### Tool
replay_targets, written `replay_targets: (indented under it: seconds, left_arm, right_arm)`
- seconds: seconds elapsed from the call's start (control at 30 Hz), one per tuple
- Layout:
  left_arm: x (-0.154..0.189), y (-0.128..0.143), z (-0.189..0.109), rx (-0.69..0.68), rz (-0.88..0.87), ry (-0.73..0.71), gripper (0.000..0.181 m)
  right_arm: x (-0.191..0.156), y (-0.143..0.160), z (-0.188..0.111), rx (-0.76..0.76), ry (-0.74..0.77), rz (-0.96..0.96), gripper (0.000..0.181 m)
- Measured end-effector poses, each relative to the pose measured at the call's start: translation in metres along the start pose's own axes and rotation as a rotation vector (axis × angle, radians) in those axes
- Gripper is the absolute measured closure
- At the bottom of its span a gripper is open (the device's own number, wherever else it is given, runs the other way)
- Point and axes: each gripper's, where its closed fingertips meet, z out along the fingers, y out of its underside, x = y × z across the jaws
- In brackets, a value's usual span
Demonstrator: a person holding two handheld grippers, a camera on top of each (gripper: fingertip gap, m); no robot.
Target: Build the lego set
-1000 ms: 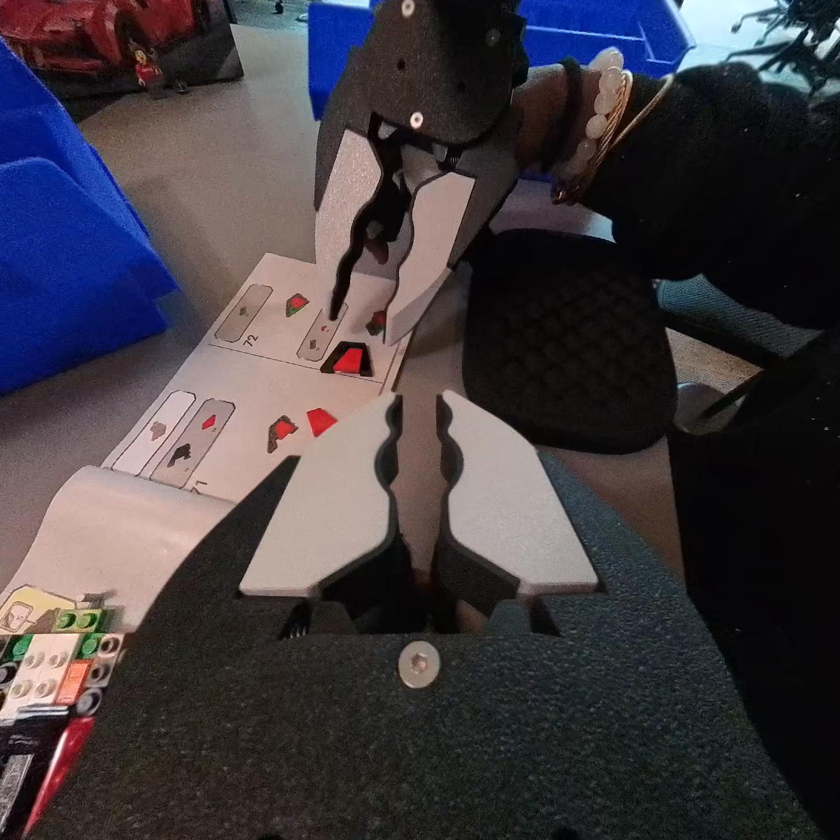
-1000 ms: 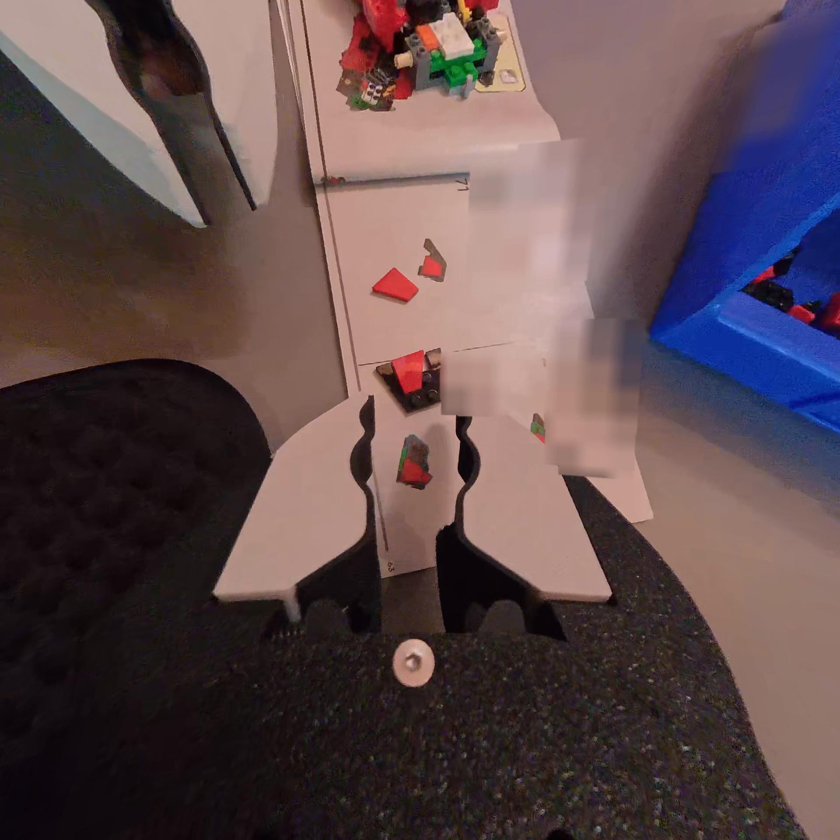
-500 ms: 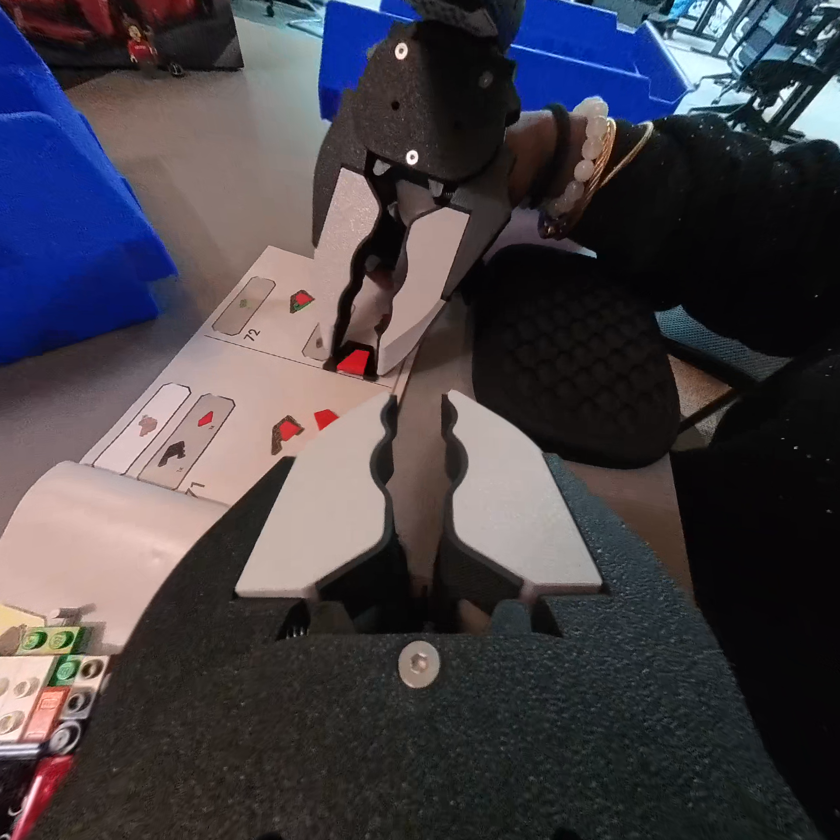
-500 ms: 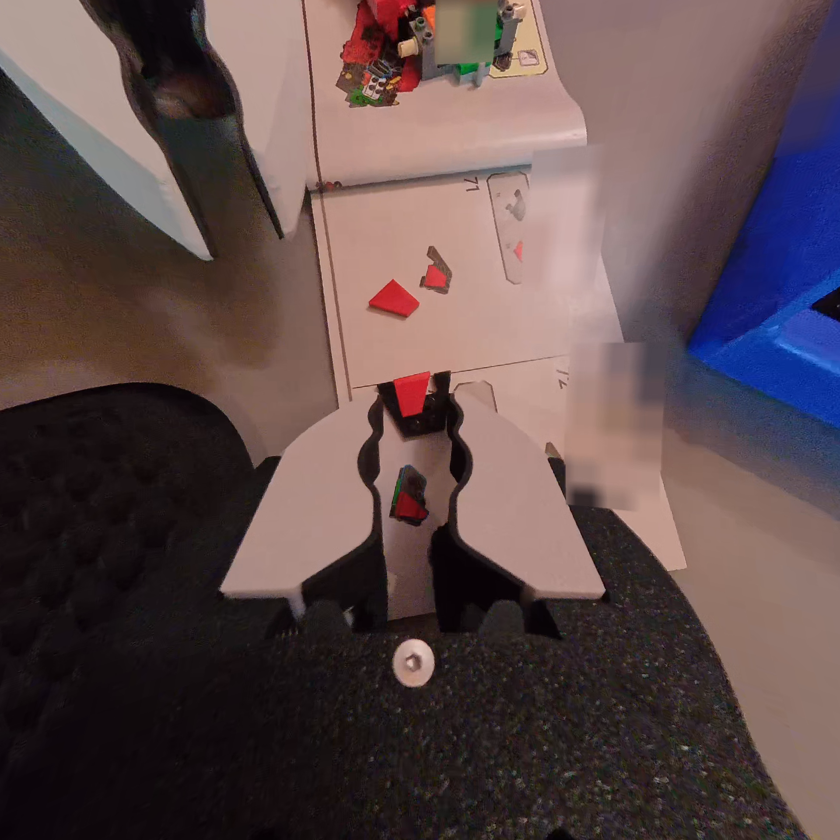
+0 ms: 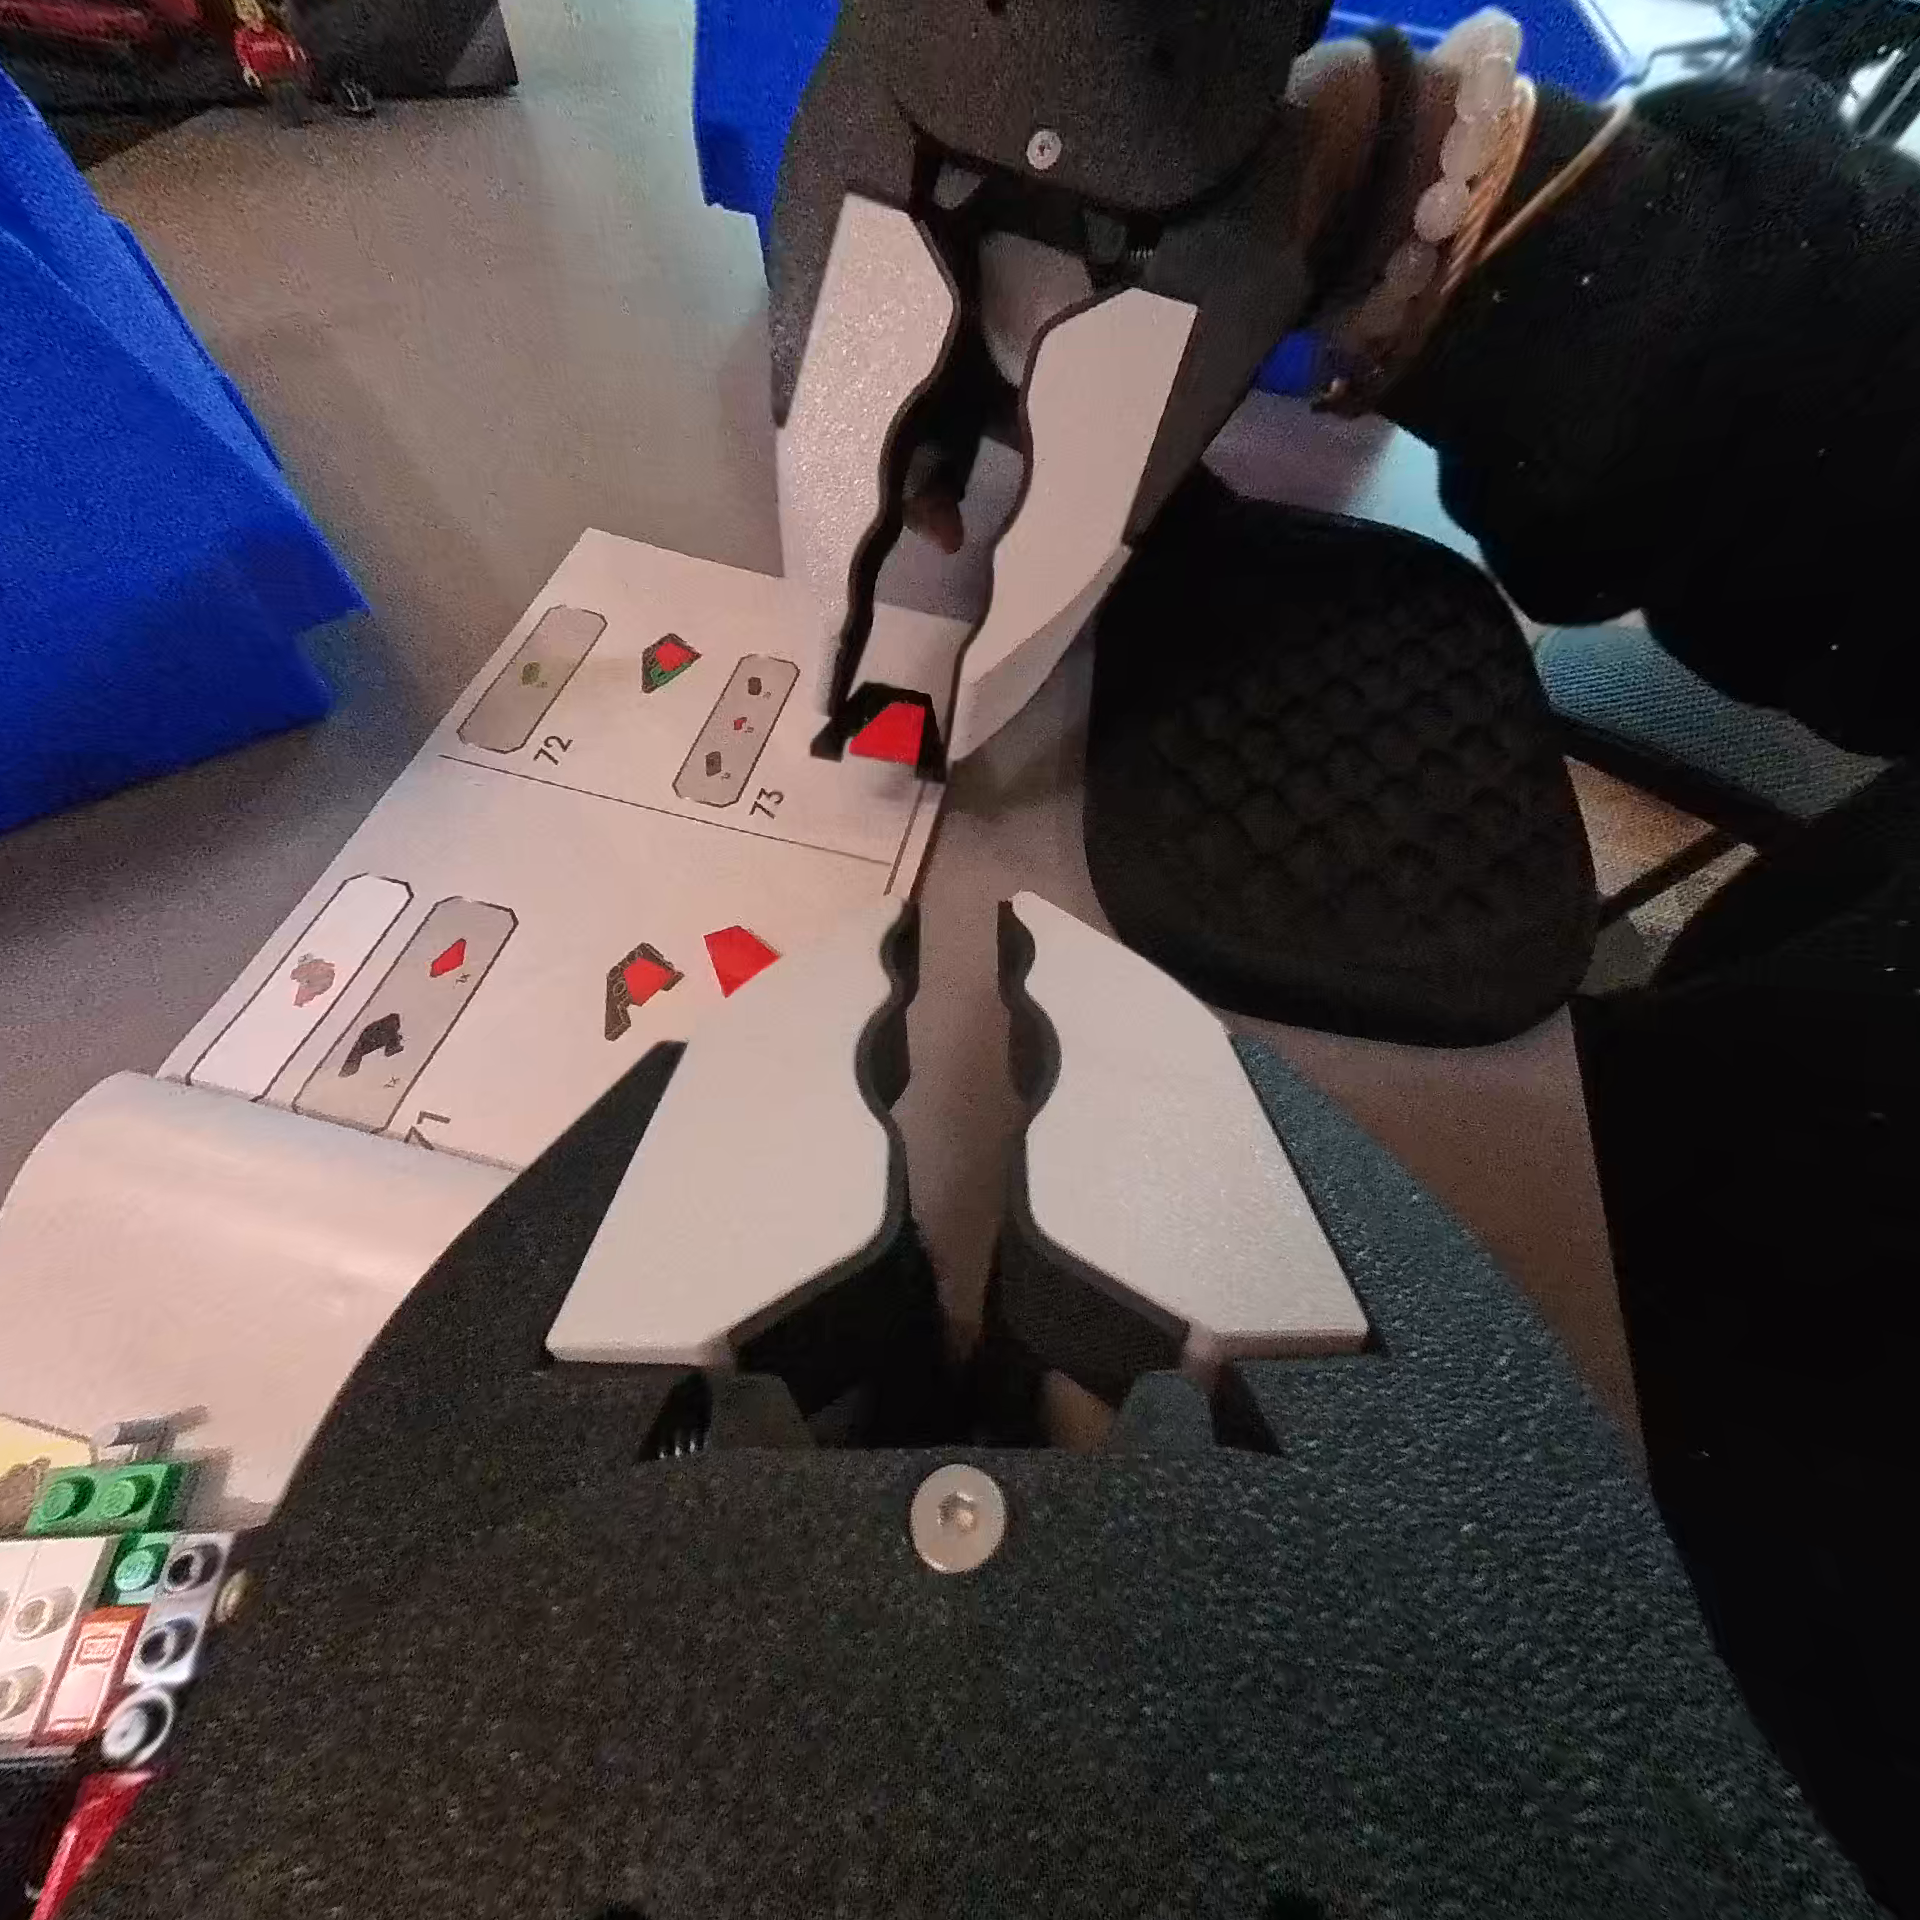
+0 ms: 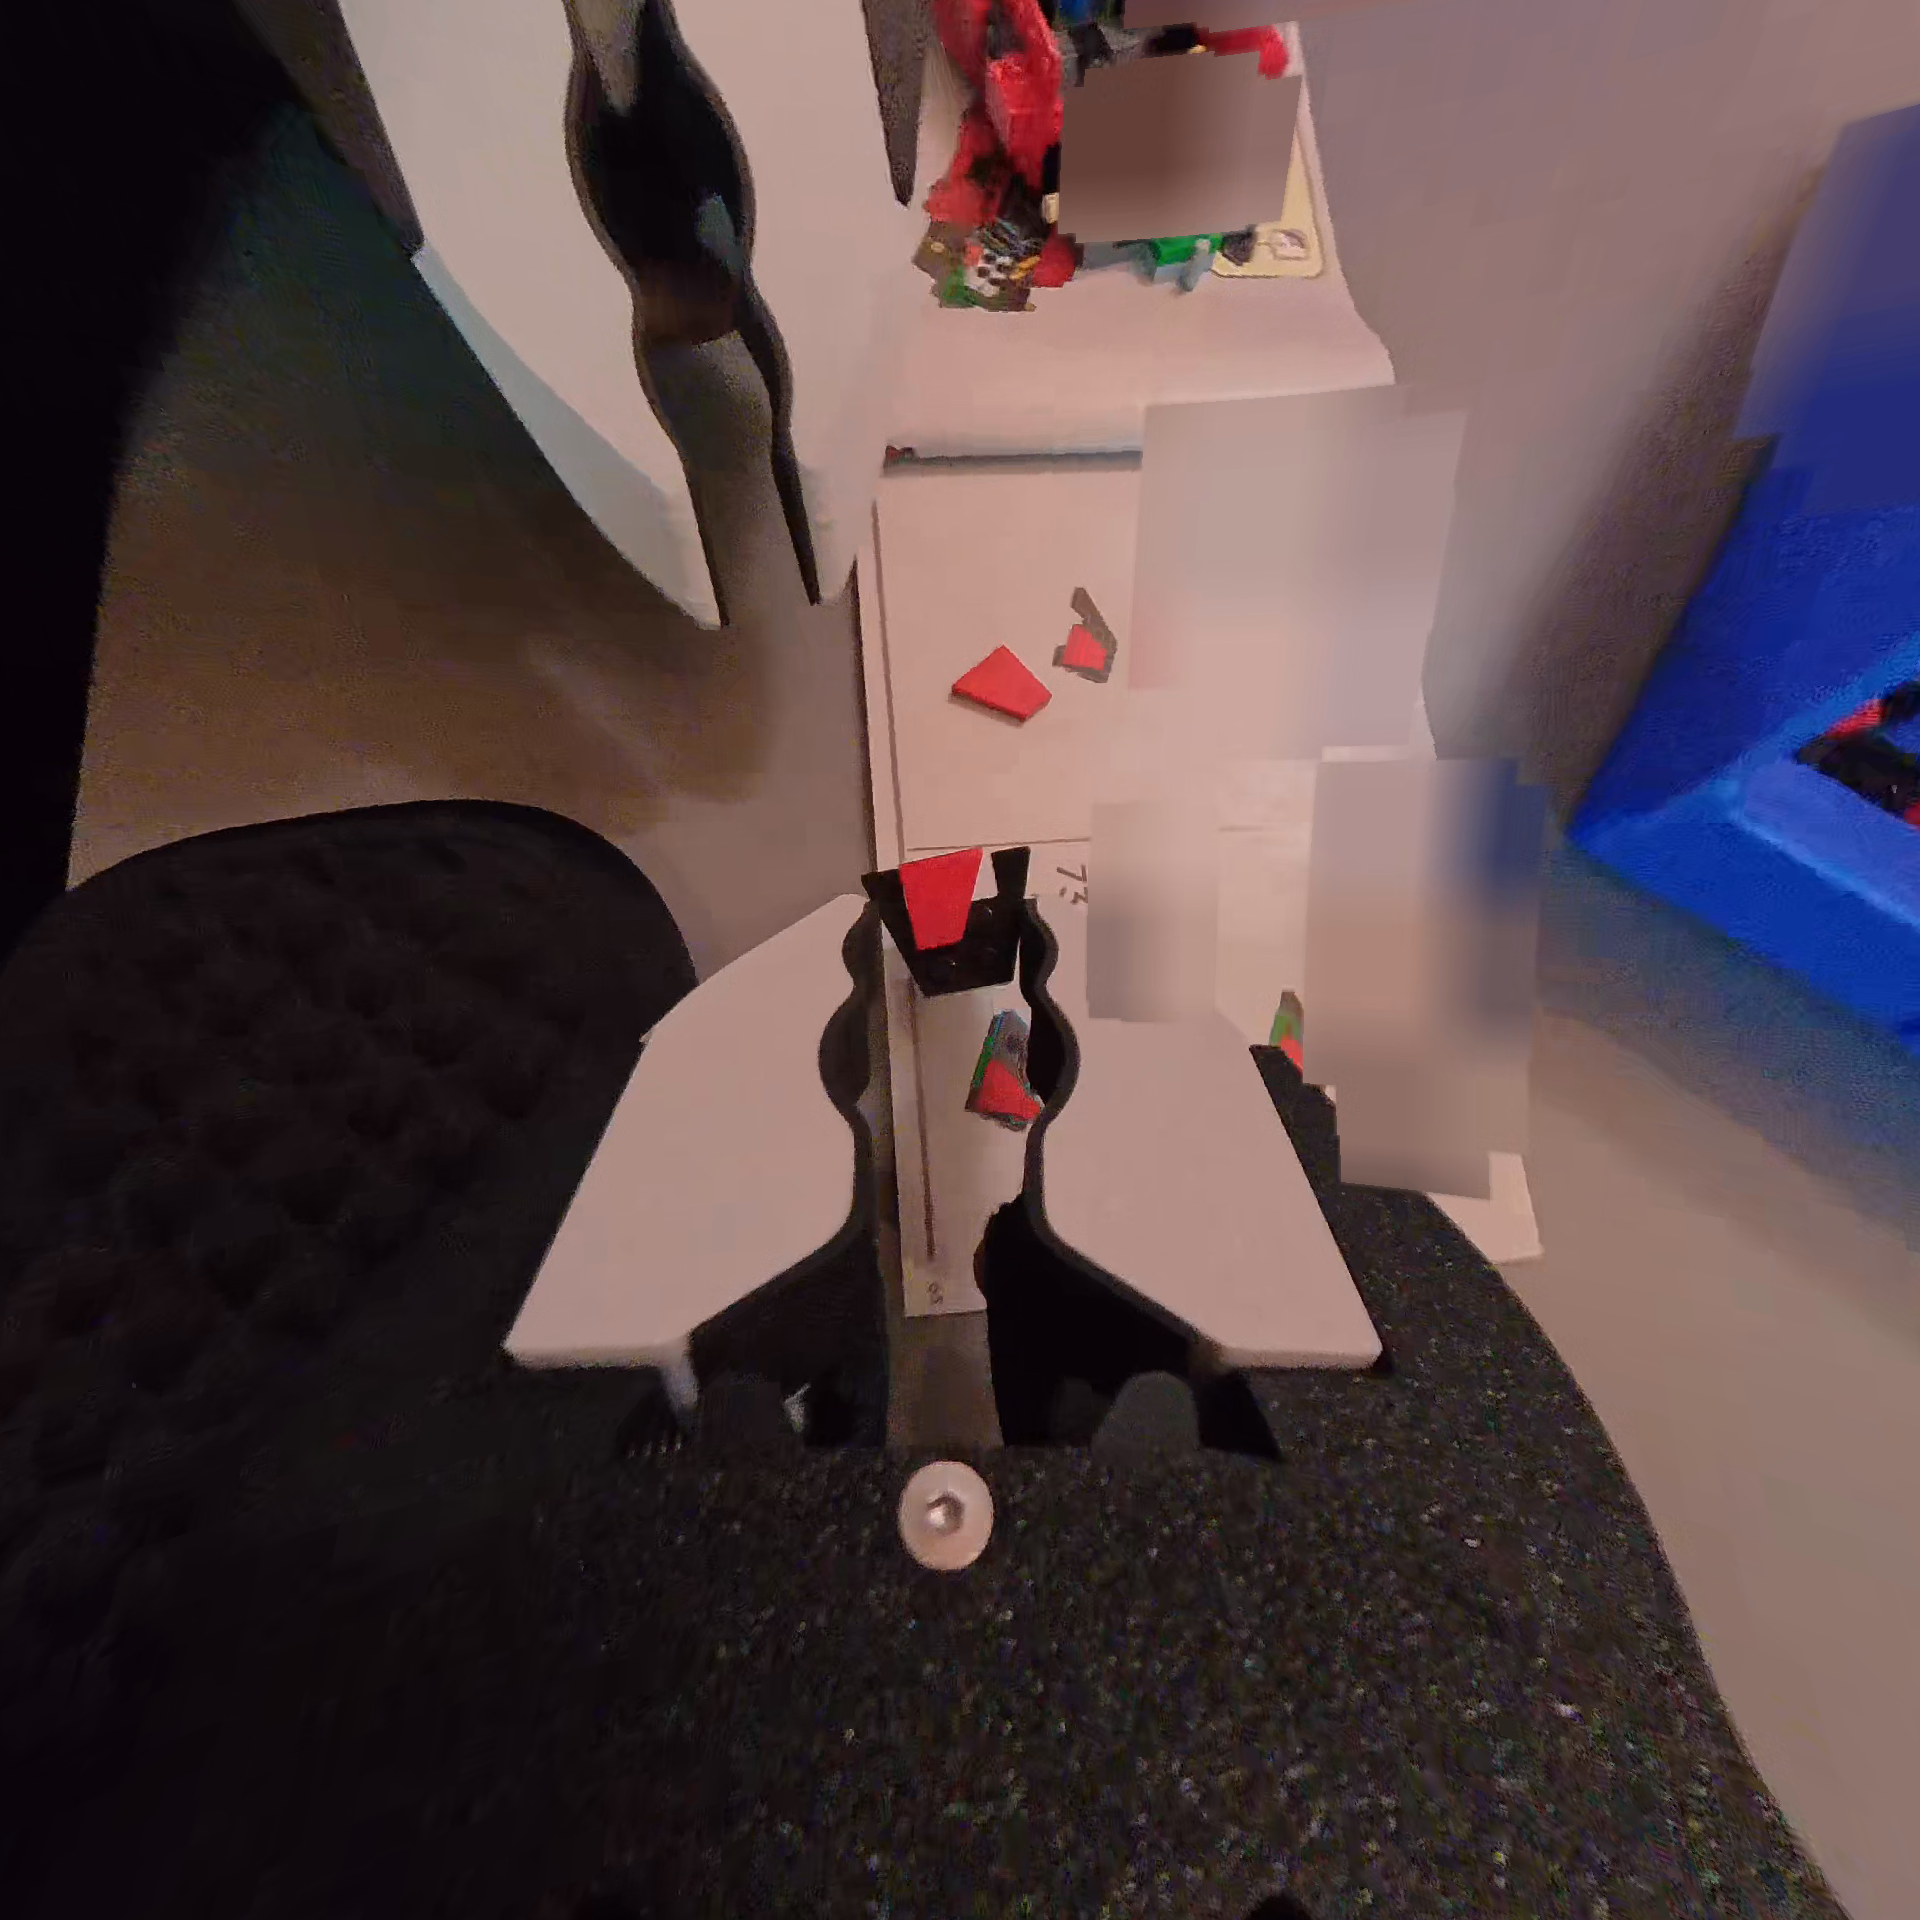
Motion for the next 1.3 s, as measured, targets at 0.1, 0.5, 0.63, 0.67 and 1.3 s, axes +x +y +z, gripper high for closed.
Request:
replay_targets:
  seconds: [0.1, 0.5, 0.63, 0.67, 1.3]
  left_arm:
    - [-0.003, 0.005, 0.000, -0.042, 0.032, -0.042, 0.167]
    - [-0.005, 0.008, -0.007, -0.051, 0.026, -0.064, 0.168]
    - [-0.008, 0.005, -0.008, -0.023, 0.003, -0.067, 0.168]
    - [-0.008, 0.005, -0.008, -0.020, -0.001, -0.068, 0.168]
    - [0.001, 0.002, -0.010, 0.021, -0.038, -0.001, 0.168]
  right_arm:
    - [0.002, -0.009, 0.016, -0.045, -0.083, -0.113, 0.155]
    - [0.020, -0.011, 0.019, -0.155, 0.044, -0.110, 0.146]
    - [0.018, -0.008, 0.007, -0.121, 0.343, 0.338, 0.141]
    - [0.013, -0.011, 0.007, -0.080, 0.378, 0.424, 0.139]
    - [0.010, -0.006, 0.036, -0.166, 0.267, 0.372, 0.155]
